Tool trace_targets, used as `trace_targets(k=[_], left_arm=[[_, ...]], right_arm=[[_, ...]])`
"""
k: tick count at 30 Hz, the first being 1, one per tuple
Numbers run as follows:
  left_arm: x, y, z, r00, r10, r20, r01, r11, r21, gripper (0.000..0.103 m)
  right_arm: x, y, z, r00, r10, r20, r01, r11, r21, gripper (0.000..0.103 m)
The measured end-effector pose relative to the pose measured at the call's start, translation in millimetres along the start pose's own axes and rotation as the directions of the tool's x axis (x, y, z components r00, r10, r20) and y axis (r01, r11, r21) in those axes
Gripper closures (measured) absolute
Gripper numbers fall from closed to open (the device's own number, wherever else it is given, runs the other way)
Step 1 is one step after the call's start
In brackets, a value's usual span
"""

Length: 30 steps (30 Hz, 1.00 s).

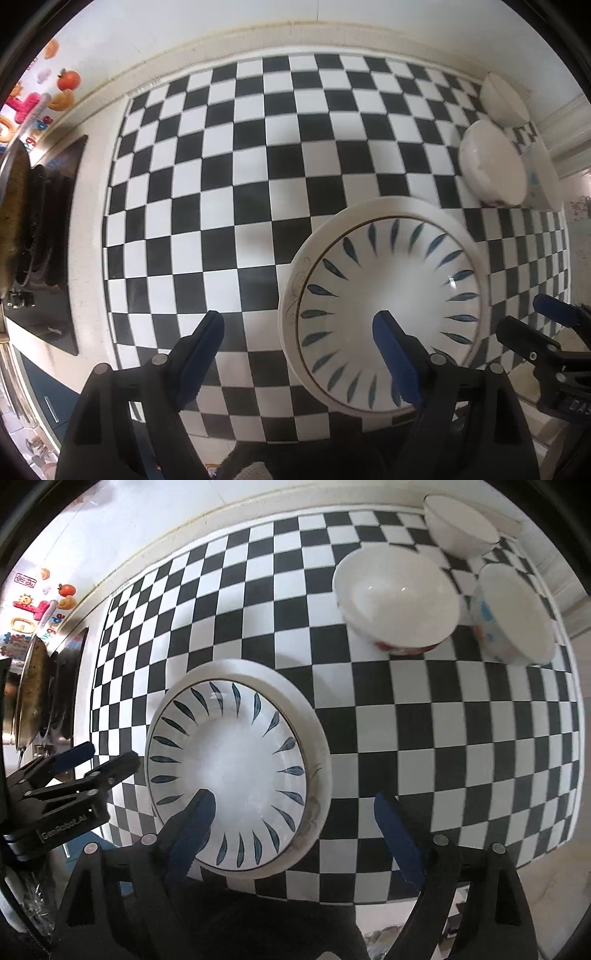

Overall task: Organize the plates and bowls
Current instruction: 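Raise the right tool away from the plate stack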

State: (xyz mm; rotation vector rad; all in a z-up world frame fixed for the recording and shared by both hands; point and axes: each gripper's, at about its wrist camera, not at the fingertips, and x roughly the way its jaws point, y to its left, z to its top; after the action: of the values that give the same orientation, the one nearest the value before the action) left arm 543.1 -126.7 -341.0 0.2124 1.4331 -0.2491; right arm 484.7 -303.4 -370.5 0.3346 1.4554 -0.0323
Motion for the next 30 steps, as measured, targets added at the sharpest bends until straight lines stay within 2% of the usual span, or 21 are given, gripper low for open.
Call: trace_targets(k=[4, 8, 12, 19, 24, 30], left_arm=[[-36.2, -2.8, -6.4, 0.999, 0.005, 0.046, -0.005, 1.000, 0.004, 0.021], [-74.4, 4.4, -12.1, 0.996, -0.042, 0.076, 0.045, 0.999, -0.026, 0.021], [-107.0, -2.9, -24.1, 0.993, -0.054, 0.109, 0.059, 0.998, -0.038, 0.021], [-144.0, -13.8, -48.1, 0.986, -0.066, 0.150, 0.077, 0.995, -0.067, 0.021], [-161.7, -18.0, -61.4, 0.983, -0.074, 0.170, 0.087, 0.993, -0.075, 0.021], [-169.8, -20.8, -71.4, 0.979, -0.073, 0.190, 0.088, 0.993, -0.073, 0.021]], right_arm=[[-30.8, 5.6, -9.0, 0.999, -0.028, 0.038, 0.029, 1.000, -0.009, 0.013], [-71.3, 16.5, -20.2, 0.996, -0.025, 0.088, 0.027, 0.999, -0.027, 0.013], [-118.0, 26.5, -33.8, 0.987, -0.032, 0.159, 0.042, 0.997, -0.058, 0.013], [-182.7, 34.9, -59.7, 0.974, -0.029, 0.226, 0.054, 0.993, -0.104, 0.013], [-203.5, 28.1, -71.7, 0.973, -0.021, 0.232, 0.048, 0.993, -0.108, 0.013], [-208.9, 25.4, -81.7, 0.971, -0.018, 0.238, 0.045, 0.993, -0.110, 0.013]])
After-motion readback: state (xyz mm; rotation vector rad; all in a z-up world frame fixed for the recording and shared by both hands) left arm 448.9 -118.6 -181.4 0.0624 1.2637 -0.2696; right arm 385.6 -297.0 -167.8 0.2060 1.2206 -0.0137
